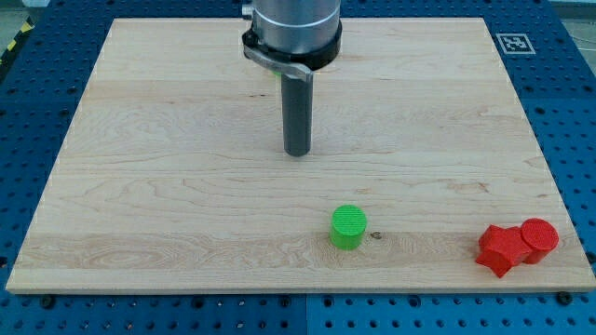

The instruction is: Drag the green circle to the center of the board

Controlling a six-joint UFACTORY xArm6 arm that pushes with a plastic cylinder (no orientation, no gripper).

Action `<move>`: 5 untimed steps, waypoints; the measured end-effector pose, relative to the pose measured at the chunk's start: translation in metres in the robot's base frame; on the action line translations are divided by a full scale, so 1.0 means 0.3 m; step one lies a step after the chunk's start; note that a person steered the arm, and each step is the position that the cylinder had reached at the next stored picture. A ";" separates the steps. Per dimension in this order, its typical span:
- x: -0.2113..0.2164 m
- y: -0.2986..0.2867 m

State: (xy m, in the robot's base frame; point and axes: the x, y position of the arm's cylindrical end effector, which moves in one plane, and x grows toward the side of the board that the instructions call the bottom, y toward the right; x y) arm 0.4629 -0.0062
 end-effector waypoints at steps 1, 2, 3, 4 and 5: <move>0.056 0.000; 0.132 -0.001; 0.181 -0.003; 0.271 -0.003; 0.378 -0.002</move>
State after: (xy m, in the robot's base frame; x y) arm 0.5763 -0.0069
